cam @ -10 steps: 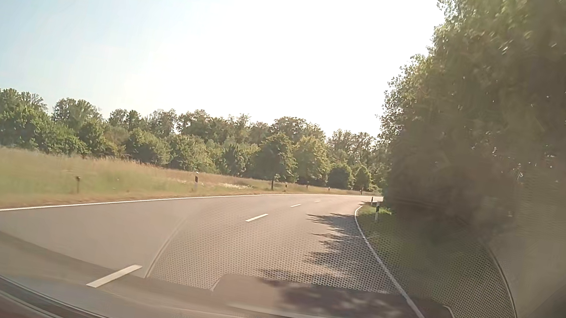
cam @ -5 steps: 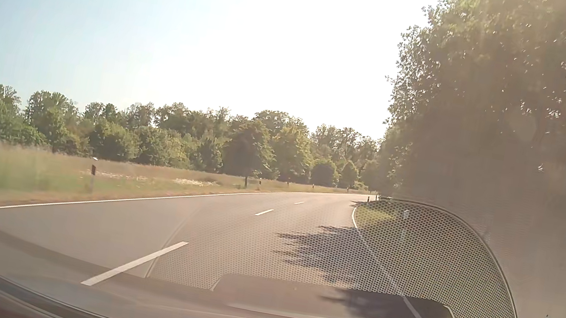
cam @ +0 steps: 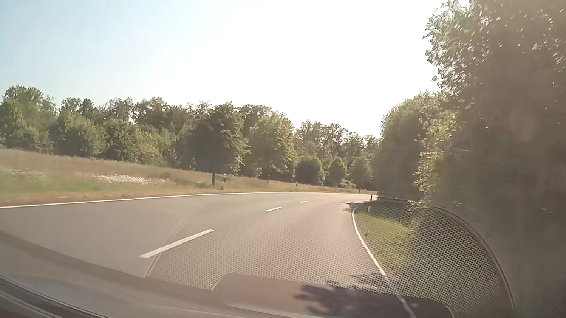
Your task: Follow the waypoints while adhering to traffic rules and regulations
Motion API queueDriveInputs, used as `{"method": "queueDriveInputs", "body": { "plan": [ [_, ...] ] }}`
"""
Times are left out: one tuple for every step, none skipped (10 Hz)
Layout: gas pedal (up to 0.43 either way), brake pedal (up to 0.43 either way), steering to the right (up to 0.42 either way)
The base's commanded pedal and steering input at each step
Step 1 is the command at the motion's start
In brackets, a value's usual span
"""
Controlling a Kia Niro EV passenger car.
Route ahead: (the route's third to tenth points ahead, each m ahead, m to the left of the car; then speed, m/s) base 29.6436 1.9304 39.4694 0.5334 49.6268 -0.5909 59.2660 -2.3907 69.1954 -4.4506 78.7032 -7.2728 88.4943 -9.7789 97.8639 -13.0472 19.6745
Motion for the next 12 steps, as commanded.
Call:
{"method": "queueDriveInputs", "body": {
  "plan": [
    [0.228, 0.006, 0.020],
    [0.228, 0.006, 0.020],
    [0.228, 0.006, 0.020],
    [0.228, 0.006, 0.020],
    [0.228, 0.006, 0.020],
    [0.228, 0.006, 0.021],
    [0.228, 0.006, 0.021],
    [0.228, 0.006, 0.021],
    [0.228, 0.006, 0.022],
    [0.228, 0.006, 0.023],
    [0.228, 0.006, 0.023],
    [0.228, 0.006, 0.023]
  ]
}}
